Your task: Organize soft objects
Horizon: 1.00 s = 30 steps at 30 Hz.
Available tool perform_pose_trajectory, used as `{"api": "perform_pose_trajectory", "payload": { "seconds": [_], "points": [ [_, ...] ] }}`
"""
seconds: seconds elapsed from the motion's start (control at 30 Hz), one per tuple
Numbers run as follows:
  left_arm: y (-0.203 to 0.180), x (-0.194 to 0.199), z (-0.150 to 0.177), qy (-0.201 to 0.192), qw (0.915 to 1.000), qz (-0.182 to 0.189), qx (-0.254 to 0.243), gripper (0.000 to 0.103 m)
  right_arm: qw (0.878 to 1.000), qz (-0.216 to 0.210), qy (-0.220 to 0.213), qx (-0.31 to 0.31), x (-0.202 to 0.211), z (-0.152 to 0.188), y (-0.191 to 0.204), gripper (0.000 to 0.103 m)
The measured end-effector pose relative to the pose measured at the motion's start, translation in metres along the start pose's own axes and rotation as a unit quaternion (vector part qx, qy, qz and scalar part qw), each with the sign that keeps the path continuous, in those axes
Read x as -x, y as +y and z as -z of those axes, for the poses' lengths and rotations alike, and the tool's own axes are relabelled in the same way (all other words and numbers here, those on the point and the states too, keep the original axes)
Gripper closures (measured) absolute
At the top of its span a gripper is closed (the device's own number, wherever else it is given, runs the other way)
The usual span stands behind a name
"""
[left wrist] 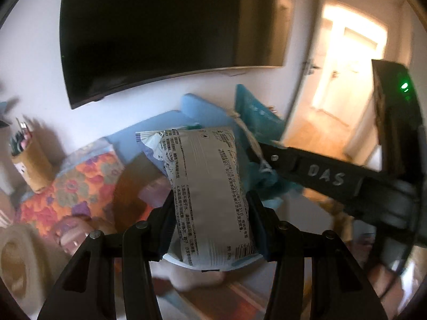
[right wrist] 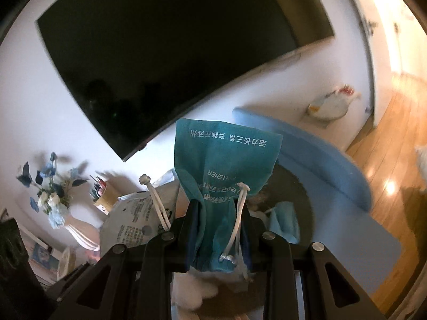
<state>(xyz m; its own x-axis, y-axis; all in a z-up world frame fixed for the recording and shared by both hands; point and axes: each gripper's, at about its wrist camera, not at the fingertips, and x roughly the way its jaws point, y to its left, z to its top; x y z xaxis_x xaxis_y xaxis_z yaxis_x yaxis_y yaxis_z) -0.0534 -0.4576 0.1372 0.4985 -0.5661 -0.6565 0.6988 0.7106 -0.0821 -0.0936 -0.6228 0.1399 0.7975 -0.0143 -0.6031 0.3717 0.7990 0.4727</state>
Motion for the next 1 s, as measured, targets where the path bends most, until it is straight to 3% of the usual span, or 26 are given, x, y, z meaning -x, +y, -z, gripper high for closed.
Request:
{"api": "perform_pose_trajectory", "payload": {
  "seconds": [0.1, 0.17, 0.2, 0.27, 0.43, 0.57, 0.63, 0.73, 0.9, 1.0],
  "points": [
    [-0.001, -0.024, -0.007, 0.012, 0.9990, -0.039, -0.018, 0.045, 1.000, -0.005, 0.026, -0.003, -0.027, -0.013, -0.006, 0.071],
    [-0.001, -0.032, -0.008, 0.005, 0.9987, -0.043, -0.028, 0.022, 0.999, -0.003, 0.047, 0.006, -0.045, -0.016, -0.006, 0.057],
    [0.000, -0.033, -0.007, 0.002, 0.9988, -0.040, -0.028, 0.019, 0.999, -0.001, 0.053, 0.007, -0.050, -0.016, -0.007, 0.053],
    [0.002, -0.031, -0.005, -0.005, 0.9991, -0.034, -0.023, 0.017, 0.998, -0.003, 0.060, 0.006, -0.056, -0.013, -0.011, 0.045],
    [-0.009, -0.020, 0.006, 0.000, 0.9994, 0.003, -0.036, 0.017, 0.998, -0.017, 0.059, -0.025, -0.044, -0.009, -0.028, 0.044],
    [-0.030, 0.025, 0.022, -0.038, 0.9966, -0.002, -0.073, 0.017, 0.998, -0.028, 0.034, -0.039, -0.017, -0.005, -0.030, 0.043],
    [-0.036, 0.063, 0.033, -0.084, 0.9921, 0.003, -0.093, 0.017, 0.998, -0.034, 0.022, -0.042, -0.002, -0.001, -0.028, 0.034],
    [-0.043, 0.109, 0.046, -0.130, 0.9841, -0.016, -0.120, 0.006, 0.999, -0.035, -0.012, -0.040, 0.026, 0.007, -0.023, 0.020],
    [-0.029, 0.165, 0.065, -0.163, 0.9785, -0.033, -0.122, 0.004, 0.996, -0.038, -0.073, -0.047, 0.075, 0.022, -0.017, 0.016],
    [-0.002, 0.191, 0.084, -0.166, 0.9796, -0.045, -0.104, 0.003, 0.994, -0.042, -0.091, -0.047, 0.097, 0.039, -0.007, 0.011]
  ]
}}
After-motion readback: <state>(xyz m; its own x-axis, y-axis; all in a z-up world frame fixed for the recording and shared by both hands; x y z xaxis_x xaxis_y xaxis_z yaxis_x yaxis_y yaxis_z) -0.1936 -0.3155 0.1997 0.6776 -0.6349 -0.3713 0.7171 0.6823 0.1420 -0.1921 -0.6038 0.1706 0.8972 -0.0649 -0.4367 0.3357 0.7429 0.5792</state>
